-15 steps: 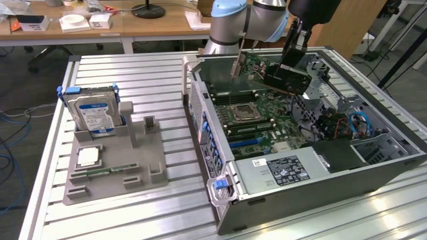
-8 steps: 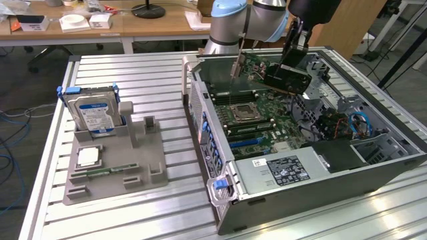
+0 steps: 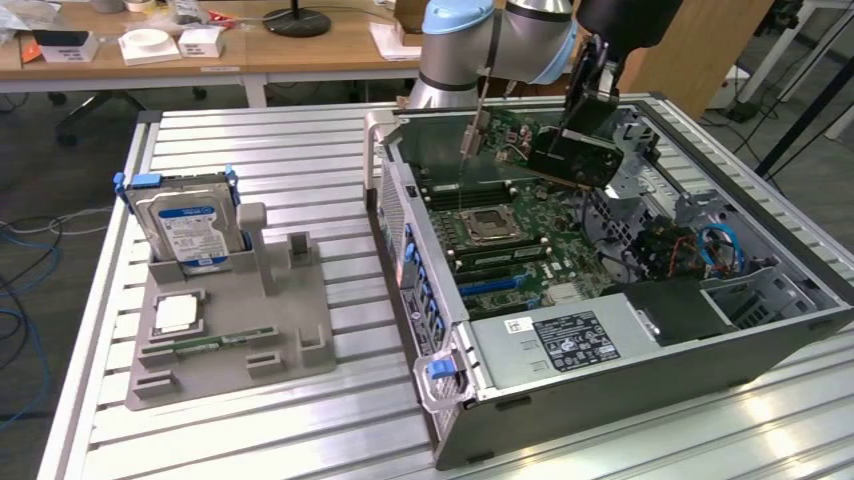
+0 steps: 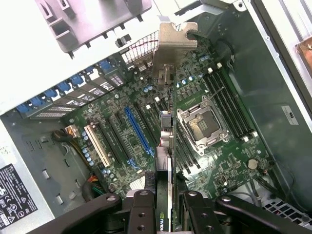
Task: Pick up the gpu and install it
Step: 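Insert the gpu into the slot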
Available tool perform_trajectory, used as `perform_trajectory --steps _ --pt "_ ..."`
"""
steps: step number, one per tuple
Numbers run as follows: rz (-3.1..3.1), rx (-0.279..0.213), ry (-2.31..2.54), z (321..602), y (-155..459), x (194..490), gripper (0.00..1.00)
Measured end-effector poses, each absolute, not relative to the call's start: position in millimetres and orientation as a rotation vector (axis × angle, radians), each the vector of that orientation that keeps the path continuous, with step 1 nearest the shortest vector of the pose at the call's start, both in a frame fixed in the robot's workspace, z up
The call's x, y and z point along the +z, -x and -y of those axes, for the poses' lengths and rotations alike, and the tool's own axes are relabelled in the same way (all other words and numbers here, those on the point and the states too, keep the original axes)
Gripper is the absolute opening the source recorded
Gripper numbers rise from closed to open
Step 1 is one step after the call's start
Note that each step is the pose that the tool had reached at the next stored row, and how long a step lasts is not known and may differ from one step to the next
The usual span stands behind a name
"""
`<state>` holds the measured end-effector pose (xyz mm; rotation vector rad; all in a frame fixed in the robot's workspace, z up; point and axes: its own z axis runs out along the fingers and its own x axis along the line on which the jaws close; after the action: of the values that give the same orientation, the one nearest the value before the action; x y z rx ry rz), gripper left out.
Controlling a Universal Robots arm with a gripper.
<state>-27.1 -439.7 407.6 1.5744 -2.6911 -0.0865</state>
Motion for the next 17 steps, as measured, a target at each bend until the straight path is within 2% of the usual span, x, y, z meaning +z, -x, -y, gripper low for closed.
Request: perform_trajectory --steps 17 --pt "2.627 -0.085 -1.675 439.7 26.5 407.6 0.26"
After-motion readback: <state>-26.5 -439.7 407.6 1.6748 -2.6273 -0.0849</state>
